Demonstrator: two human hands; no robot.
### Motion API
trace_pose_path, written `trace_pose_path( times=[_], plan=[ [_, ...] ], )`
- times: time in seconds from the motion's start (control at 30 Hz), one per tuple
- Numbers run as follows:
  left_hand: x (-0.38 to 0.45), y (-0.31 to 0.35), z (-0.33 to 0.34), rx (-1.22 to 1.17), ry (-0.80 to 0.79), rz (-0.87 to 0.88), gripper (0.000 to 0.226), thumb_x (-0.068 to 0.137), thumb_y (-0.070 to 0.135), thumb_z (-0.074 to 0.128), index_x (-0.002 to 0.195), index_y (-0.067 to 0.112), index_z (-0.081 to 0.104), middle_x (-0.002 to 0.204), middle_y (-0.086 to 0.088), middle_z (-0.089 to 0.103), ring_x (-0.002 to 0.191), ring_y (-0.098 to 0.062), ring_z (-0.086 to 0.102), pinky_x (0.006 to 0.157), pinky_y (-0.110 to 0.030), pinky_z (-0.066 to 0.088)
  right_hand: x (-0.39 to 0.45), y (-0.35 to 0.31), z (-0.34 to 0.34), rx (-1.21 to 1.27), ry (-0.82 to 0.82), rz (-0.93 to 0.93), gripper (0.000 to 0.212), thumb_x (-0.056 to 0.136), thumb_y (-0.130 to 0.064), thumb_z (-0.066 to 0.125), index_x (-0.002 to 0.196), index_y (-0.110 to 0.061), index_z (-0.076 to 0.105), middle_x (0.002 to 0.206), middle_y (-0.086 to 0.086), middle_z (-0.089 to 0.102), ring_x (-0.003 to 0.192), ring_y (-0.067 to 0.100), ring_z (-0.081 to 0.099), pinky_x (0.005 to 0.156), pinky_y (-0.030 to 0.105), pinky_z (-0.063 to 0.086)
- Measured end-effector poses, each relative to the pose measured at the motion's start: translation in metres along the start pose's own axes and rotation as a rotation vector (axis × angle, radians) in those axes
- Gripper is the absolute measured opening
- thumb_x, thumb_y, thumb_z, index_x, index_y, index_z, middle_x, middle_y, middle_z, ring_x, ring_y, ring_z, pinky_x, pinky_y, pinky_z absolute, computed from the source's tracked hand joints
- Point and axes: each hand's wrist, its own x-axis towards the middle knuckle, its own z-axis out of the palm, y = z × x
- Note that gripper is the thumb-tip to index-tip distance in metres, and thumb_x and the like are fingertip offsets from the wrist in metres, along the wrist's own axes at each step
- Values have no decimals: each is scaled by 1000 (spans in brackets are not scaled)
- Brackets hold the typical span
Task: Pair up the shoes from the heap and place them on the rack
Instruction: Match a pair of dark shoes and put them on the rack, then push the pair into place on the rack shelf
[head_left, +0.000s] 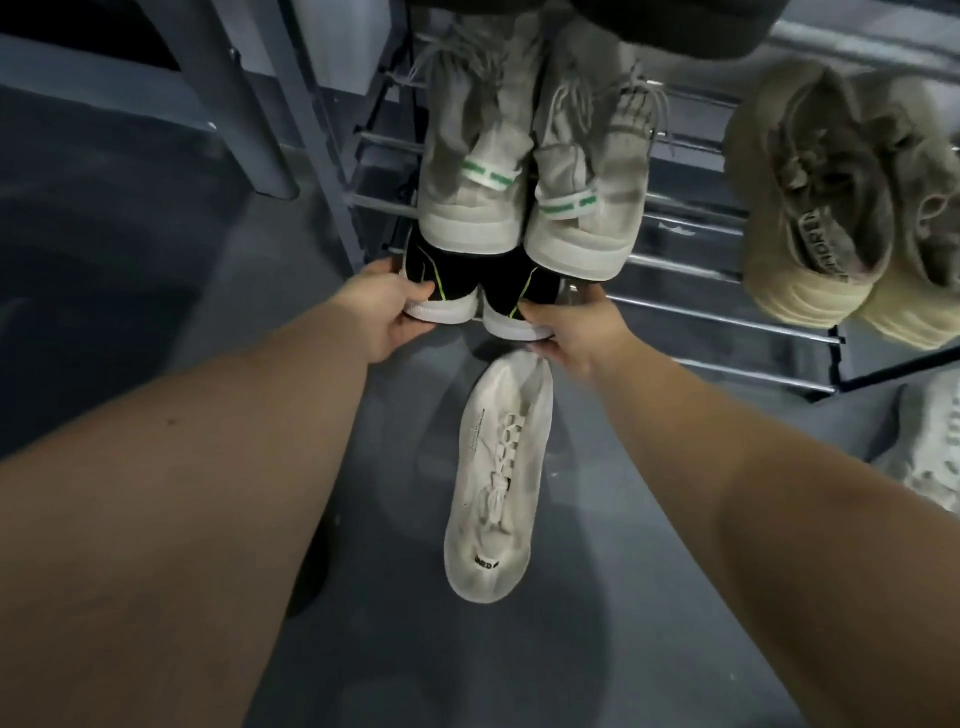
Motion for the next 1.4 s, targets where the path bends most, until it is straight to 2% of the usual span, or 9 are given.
trace_pose_path(
  times=[0.23, 0.4, 0.53, 0.7, 0.8, 0.9, 1.03, 1.2, 1.4],
  plan=[
    [24, -18, -18, 67, 25, 20, 51, 92, -1, 51, 138, 18, 45, 125, -3, 60, 108, -19, 60, 65, -26, 57, 17, 23, 17, 72, -9, 58, 83, 78, -1, 74, 145, -27, 33, 135, -1, 56, 114, 21, 61, 67, 28, 56],
    [27, -34, -15, 157, 69, 59, 47, 94, 5, 52, 137, 23, 46, 124, 1, 59, 105, -15, 58, 70, -23, 52, 18, 27, 13, -87, 22, 44, 87, 79, -3, 73, 149, -27, 26, 144, -9, 44, 123, 16, 54, 81, 29, 57],
    [29, -42, -13, 287, 95, 54, 44, 97, 22, 48, 139, 30, 40, 133, 2, 54, 116, -21, 55, 78, -31, 51, 24, 24, 1, -448, -14, 4, 90, 79, -19, 76, 150, -30, 21, 145, -3, 44, 119, 17, 55, 99, 33, 49],
    [11, -81, -15, 456, 267, 40, 70, 76, 58, 52, 129, 12, 49, 126, -14, 59, 114, -33, 58, 98, -49, 47, 10, 30, -13, -633, -59, -6, 95, 78, -26, 77, 151, -28, 17, 145, 5, 45, 128, 23, 50, 106, 38, 42],
    [-34, -110, 1, 514, 131, -149, 52, 91, 49, 46, 123, 9, 53, 121, -7, 59, 113, -30, 56, 101, -44, 44, -20, 52, -28, -705, -58, 62, 98, 78, -37, 75, 152, -33, 11, 152, 8, 32, 129, 27, 47, 99, 34, 45],
    [-70, -139, 17, 516, -43, -248, 42, 97, 42, 42, 124, 12, 54, 115, -3, 61, 105, -26, 59, 93, -38, 49, -58, 97, -41, -638, -31, 205, 97, 74, -44, 75, 150, -31, 15, 148, 8, 37, 119, 29, 55, 95, 37, 48],
    [-94, -154, 28, 412, -84, -196, 36, 100, 30, 41, 133, 21, 50, 127, -3, 60, 114, -22, 58, 89, -30, 47, -95, 135, -46, -404, -63, 255, 61, 81, -35, 72, 134, -21, 45, 114, 2, 65, 97, 21, 65, 91, 34, 52],
    [-115, -160, 56, 470, -225, -211, 31, 100, 30, 39, 128, 27, 53, 119, 3, 64, 94, -13, 63, 63, -21, 45, -125, 143, -83, -327, -3, 239, 47, 86, -30, 67, 129, -21, 50, 91, -3, 64, 80, 17, 63, 77, 31, 52],
    [-132, -189, 126, 498, -333, -263, 30, 100, 23, 42, 127, 23, 54, 116, -4, 64, 99, -20, 61, 83, -32, 52, -151, 141, -162, -230, 83, 230, 44, 86, -28, 69, 126, -25, 51, 104, -1, 65, 91, 18, 64, 74, 24, 52]
  ],
)
